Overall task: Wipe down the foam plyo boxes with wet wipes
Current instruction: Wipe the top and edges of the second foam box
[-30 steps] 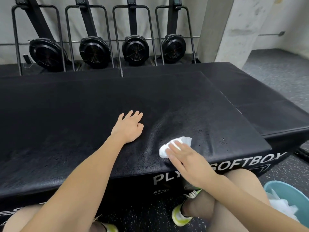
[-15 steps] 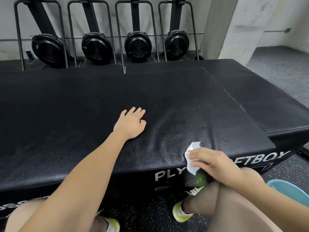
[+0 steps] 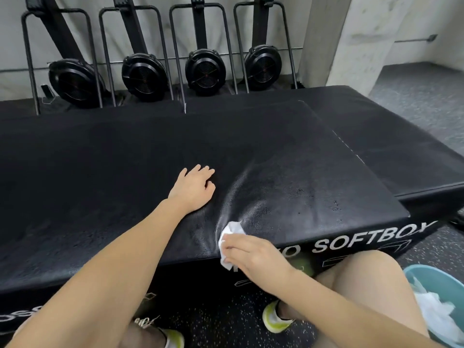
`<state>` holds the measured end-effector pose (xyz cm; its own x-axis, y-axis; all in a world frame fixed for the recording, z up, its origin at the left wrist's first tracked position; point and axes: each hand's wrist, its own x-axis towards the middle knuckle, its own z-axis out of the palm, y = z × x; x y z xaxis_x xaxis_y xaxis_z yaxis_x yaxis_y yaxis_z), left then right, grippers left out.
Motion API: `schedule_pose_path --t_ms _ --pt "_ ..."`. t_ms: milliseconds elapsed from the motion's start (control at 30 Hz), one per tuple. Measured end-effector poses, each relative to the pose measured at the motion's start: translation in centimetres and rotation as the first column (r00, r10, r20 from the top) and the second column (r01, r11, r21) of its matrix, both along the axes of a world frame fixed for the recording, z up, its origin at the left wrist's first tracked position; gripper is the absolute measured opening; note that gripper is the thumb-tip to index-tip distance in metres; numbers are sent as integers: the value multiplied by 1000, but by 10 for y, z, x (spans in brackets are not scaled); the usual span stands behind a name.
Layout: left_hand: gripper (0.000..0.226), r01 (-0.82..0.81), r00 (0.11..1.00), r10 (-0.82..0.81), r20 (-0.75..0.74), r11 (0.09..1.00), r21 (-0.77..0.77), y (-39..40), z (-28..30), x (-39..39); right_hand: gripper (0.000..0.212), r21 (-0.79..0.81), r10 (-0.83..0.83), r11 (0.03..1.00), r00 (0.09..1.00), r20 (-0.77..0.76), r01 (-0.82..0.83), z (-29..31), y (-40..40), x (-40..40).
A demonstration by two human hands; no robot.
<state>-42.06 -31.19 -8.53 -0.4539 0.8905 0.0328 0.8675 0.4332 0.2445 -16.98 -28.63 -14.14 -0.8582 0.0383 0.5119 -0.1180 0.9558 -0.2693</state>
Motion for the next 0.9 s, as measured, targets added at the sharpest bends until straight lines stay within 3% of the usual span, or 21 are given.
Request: schedule_pose_path --t_ms 100,233,333,400,533,600,700,800,900 --pt "45 33 995 -52 83 977 209 -14 16 23 7 -115 12 993 1000 24 -9 -2 -16 -18" --pt "33 249 966 -258 -33 880 405 -50 26 74 10 -139 6 990 1000 24 -3 3 -7 -11" --pt "32 471 876 -481 -35 837 279 -77 13 104 12 -123 -41 992 999 14 43 11 18 14" --pt "41 485 865 -500 36 853 193 -81 5 117 14 -243 -26 969 996 90 47 19 34 31" --pt "59 473 876 -482 8 864 174 -65 -8 140 17 -484 17 871 978 206 87 44 50 52" --pt "61 481 877 -478 -56 867 127 -51 -14 149 12 -497 -29 858 978 205 130 56 61 64" --pt "47 544 806 -522 -280 839 0 -32 -27 158 14 -526 -182 811 964 192 257 72 92 81" --pt "45 539 768 -521 -372 840 -61 -17 -30 164 13 -515 -353 771 924 144 375 86 137 86" --pt "45 527 765 -485 -424 850 -21 3 -29 168 10 -365 -494 758 841 220 541 89 197 83"
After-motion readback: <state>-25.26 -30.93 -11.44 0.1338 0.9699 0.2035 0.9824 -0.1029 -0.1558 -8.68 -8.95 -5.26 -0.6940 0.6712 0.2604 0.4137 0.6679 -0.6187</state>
